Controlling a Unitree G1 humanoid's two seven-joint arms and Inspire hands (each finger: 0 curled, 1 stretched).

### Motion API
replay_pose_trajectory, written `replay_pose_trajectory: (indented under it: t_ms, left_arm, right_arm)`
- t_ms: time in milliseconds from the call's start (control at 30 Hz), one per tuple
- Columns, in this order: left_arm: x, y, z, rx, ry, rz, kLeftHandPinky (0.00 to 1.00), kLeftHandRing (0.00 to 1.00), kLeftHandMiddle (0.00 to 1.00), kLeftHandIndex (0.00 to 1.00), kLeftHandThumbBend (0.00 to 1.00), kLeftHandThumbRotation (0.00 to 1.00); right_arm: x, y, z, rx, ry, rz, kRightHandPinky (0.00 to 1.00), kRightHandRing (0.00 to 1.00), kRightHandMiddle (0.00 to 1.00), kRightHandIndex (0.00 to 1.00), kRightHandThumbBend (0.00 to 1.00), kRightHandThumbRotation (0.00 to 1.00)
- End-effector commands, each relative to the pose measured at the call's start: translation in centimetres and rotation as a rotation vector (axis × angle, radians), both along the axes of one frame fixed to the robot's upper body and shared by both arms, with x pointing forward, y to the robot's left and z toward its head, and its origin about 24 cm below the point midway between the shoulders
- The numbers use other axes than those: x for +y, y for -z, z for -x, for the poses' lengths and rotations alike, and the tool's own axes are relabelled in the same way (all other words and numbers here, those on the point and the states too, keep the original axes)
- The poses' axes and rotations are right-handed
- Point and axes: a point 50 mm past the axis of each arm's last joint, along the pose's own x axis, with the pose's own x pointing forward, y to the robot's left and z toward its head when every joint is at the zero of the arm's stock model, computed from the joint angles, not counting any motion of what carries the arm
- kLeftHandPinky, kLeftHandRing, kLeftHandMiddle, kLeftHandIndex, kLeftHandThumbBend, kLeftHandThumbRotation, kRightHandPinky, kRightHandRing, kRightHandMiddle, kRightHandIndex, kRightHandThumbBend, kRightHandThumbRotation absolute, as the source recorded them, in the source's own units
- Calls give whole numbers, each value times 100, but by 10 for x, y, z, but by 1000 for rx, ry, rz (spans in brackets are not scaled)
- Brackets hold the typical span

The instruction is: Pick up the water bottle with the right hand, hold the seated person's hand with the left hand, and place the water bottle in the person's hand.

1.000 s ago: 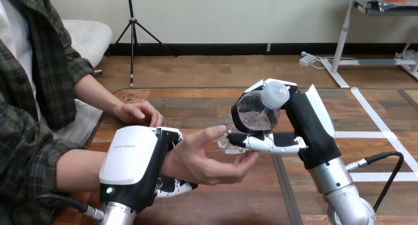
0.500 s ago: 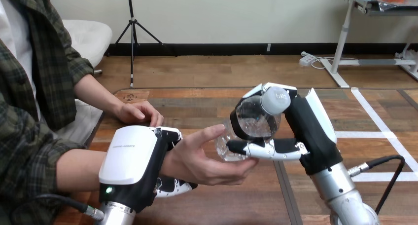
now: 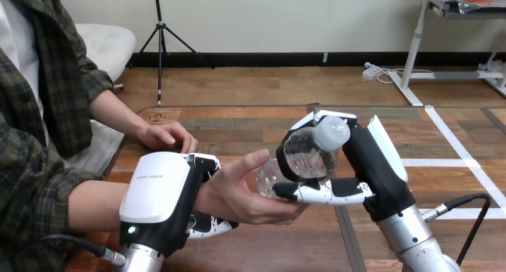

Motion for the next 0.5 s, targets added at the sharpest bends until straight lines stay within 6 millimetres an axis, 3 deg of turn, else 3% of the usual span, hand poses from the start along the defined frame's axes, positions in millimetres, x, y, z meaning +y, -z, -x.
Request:
replay_pose_trajectory:
  t_ms: [0,467]
  left_arm:
    - [-14,-13,-2,-65,66,66,22,26,30,28,87,0]
    - [-14,-14,-2,-68,65,64,22,26,30,28,87,0]
  right_arm:
    - [4,-26,-5,-113,-25,-32,34,39,44,46,72,0]
    - [7,-26,1,-118,-55,-28,33,39,44,47,71,0]
